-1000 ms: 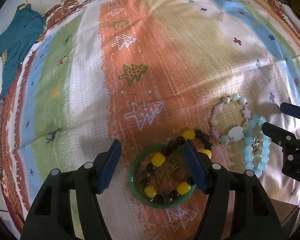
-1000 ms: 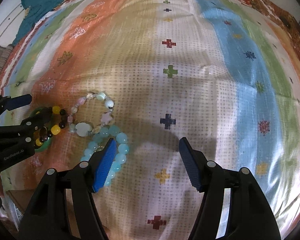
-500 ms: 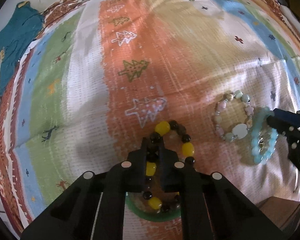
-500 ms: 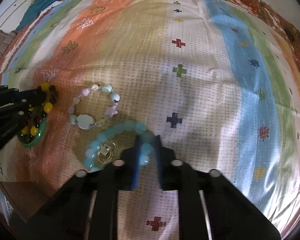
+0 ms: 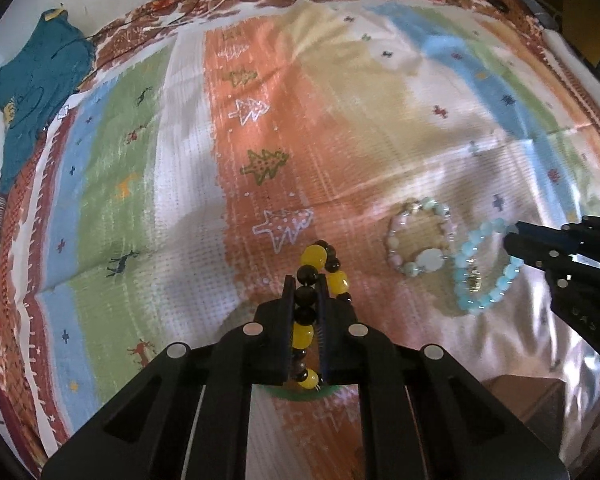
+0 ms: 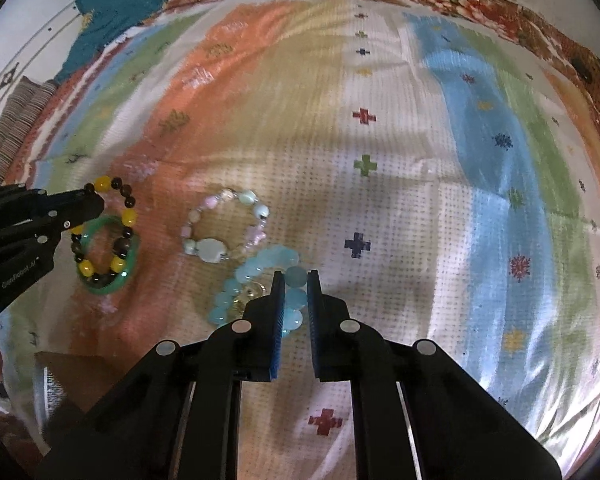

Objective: Organize jewelry
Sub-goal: 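Grasp yellow-and-black bead bracelet with left gripper while right grasps light blue bracelet, then carry both held bracelets over the silver tin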

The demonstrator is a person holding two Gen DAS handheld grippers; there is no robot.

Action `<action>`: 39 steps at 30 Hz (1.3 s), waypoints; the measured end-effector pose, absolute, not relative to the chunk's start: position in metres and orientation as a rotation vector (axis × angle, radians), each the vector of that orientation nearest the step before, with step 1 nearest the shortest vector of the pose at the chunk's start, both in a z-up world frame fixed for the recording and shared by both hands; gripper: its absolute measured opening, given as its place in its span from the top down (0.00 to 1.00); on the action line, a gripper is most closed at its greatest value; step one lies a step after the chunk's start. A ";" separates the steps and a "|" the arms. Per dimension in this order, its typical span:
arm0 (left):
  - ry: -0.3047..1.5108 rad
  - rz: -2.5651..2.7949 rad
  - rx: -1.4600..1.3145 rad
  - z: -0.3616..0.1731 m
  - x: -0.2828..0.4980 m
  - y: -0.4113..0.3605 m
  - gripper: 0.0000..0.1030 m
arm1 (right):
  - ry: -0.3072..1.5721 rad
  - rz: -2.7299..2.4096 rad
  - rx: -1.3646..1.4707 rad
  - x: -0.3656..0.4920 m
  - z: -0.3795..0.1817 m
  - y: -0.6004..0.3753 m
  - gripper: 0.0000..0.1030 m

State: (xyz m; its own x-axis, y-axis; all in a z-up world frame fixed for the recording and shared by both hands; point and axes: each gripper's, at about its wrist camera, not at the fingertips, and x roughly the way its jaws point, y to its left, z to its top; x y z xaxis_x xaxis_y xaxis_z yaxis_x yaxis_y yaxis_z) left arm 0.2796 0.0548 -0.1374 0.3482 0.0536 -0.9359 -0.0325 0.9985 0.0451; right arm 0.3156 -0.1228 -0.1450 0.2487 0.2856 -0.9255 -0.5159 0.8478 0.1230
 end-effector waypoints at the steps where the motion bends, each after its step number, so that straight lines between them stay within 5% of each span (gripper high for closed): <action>1: 1.208 0.055 0.017 -0.134 0.278 0.054 0.91 | 1.197 0.556 -0.220 0.315 -0.142 -0.124 0.88; 39: 1.034 -0.026 -0.025 -0.041 0.184 0.029 0.91 | 0.990 0.611 -0.146 0.250 -0.047 -0.147 0.88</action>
State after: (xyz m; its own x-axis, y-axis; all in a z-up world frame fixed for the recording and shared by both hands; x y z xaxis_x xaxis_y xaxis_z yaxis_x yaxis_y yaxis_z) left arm 0.1843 0.0289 -0.0414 0.5111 -0.0334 -0.8589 0.0098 0.9994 -0.0330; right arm 0.2502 -0.1465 -0.0475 0.3973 0.4158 -0.8181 -0.5443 0.8245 0.1548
